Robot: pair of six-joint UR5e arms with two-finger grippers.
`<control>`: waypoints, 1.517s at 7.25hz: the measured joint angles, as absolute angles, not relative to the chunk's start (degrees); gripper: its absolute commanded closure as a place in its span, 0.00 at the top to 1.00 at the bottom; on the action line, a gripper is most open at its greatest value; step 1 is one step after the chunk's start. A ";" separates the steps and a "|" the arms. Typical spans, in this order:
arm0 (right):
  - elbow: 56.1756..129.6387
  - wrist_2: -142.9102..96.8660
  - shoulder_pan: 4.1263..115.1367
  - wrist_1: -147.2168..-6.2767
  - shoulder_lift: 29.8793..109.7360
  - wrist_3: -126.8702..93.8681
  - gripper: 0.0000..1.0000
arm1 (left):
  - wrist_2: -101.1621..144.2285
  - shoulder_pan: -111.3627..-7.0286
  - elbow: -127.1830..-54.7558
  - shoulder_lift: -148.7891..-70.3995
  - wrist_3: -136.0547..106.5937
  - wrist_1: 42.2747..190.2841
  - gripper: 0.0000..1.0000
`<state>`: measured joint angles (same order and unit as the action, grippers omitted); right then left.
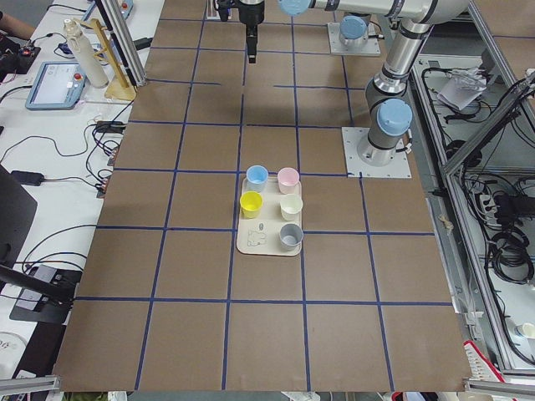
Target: Transfer IKEA cup to right arm and place on rack
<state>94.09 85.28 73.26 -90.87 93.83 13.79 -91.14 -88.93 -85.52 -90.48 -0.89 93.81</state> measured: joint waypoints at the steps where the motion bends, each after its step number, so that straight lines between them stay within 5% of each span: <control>1: 94.73 85.85 77.25 -90.70 94.89 8.27 1.00 | -91.04 -88.67 -85.52 -90.45 -0.88 93.79 1.00; 5: 95.71 87.86 90.73 -90.53 97.60 -4.99 1.00 | -90.95 -88.42 -85.52 -90.48 -0.88 93.73 1.00; 11: 99.68 88.24 89.11 -90.19 101.99 -4.32 1.00 | -91.02 -88.55 -85.56 -90.51 -0.96 93.87 1.00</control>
